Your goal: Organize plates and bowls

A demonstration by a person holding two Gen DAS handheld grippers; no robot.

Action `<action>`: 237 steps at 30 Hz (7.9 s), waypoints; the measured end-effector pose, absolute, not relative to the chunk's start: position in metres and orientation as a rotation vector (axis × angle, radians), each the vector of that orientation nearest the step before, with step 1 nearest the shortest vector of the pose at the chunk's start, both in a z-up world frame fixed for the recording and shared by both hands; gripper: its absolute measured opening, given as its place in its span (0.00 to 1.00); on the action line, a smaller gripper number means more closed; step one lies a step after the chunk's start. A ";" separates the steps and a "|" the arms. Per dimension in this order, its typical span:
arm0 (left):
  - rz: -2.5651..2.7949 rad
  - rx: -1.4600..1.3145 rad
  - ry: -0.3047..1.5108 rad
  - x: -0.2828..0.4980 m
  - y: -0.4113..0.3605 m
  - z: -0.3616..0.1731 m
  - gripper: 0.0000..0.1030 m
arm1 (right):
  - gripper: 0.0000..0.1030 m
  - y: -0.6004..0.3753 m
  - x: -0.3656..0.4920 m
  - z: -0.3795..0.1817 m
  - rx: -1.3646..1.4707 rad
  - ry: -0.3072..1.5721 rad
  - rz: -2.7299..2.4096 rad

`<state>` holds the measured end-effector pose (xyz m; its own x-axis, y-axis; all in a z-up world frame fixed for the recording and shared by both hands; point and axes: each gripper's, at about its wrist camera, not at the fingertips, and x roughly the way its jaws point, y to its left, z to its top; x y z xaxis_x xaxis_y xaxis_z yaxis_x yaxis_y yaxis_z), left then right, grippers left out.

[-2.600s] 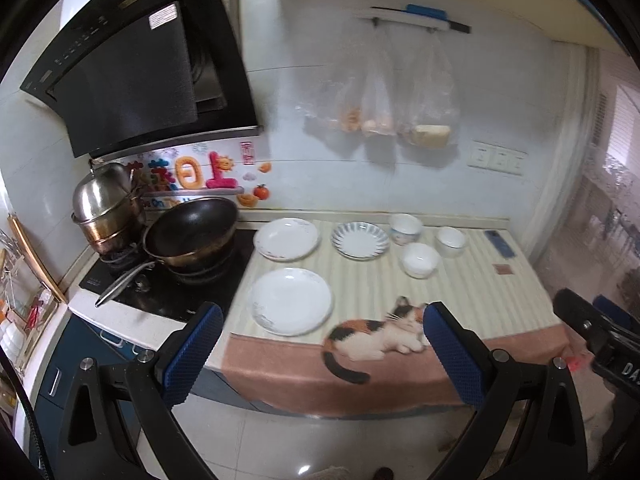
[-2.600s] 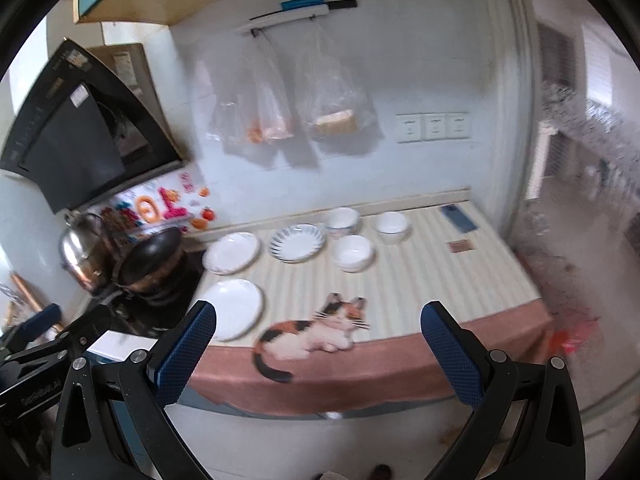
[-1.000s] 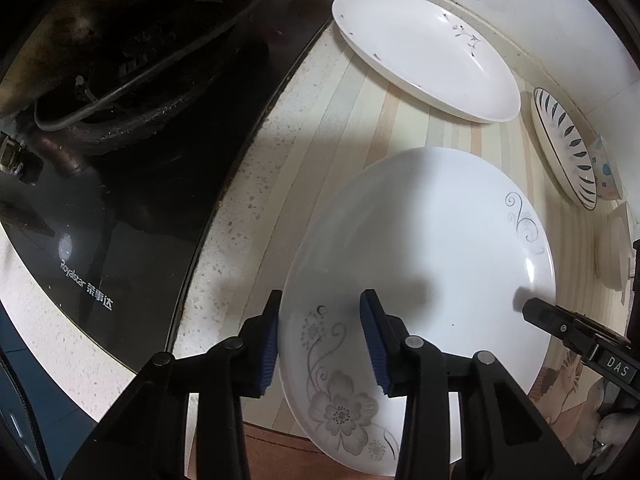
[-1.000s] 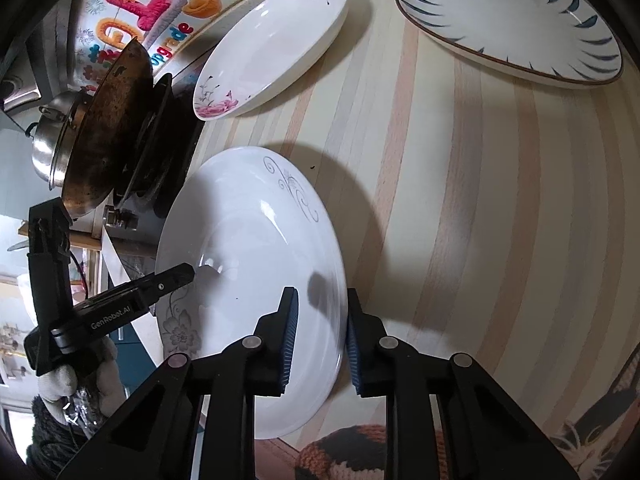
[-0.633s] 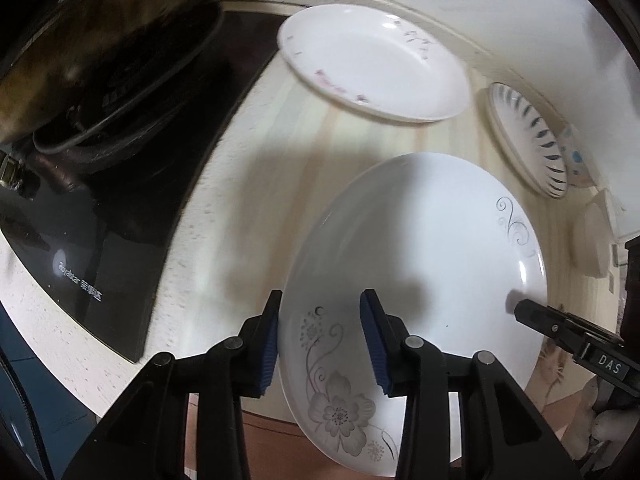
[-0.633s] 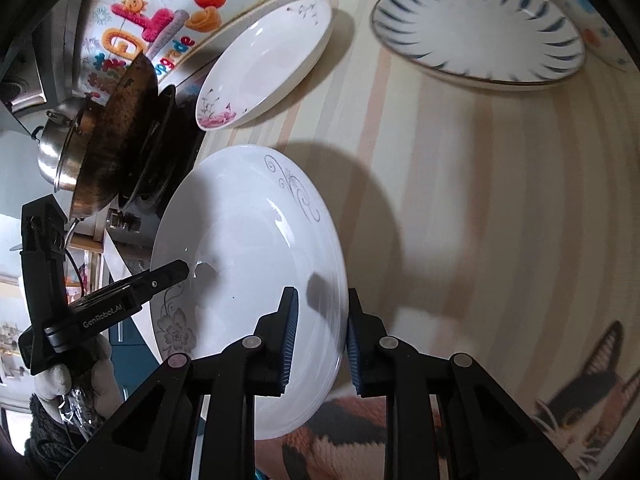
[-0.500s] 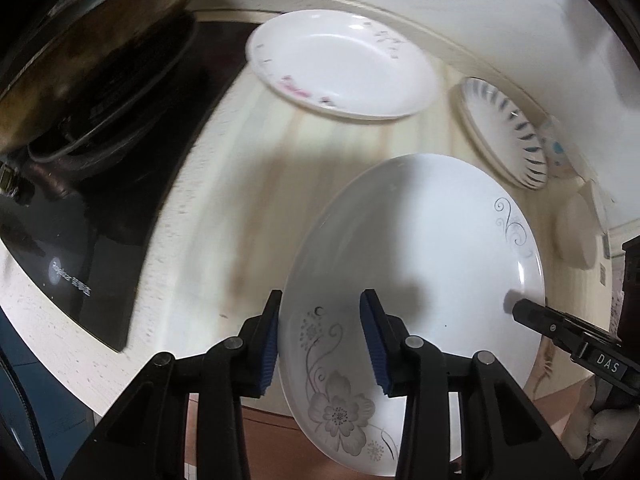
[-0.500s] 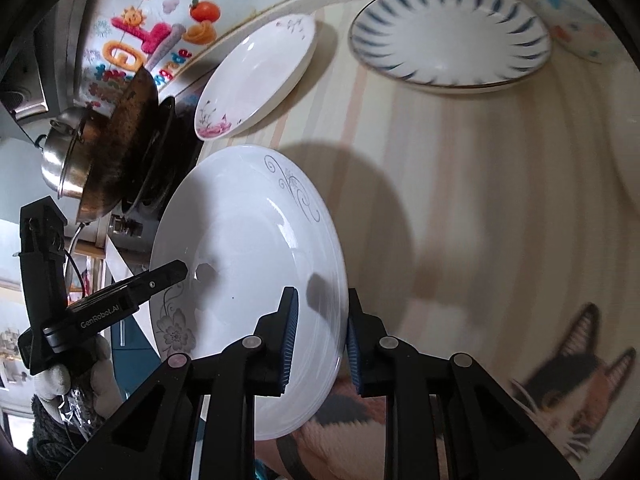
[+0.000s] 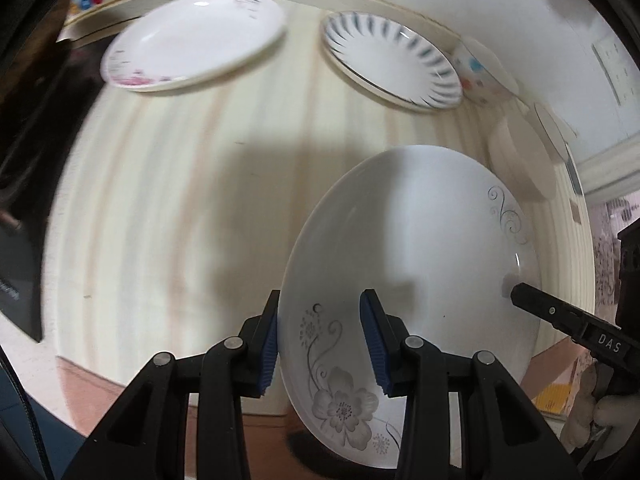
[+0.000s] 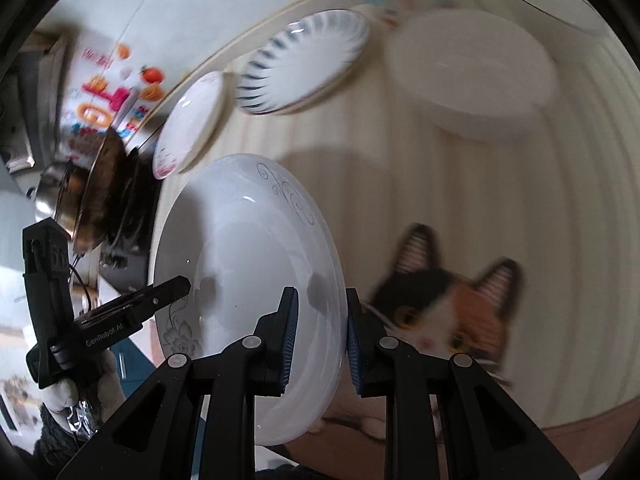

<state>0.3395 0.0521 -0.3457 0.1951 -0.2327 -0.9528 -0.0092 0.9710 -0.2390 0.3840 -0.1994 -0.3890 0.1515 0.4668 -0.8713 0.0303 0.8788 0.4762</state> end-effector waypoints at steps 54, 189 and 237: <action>0.271 -0.492 1.197 0.450 0.177 -0.331 0.41 | 0.53 -0.066 0.562 -0.325 0.286 1.243 0.601; -0.093 -0.046 1.332 0.347 -0.008 -0.291 0.25 | 0.20 -0.261 0.367 -0.359 0.460 1.405 0.271; -0.067 -0.111 1.324 0.577 0.037 -0.346 0.18 | 0.13 -0.205 0.618 -0.399 0.339 1.367 0.186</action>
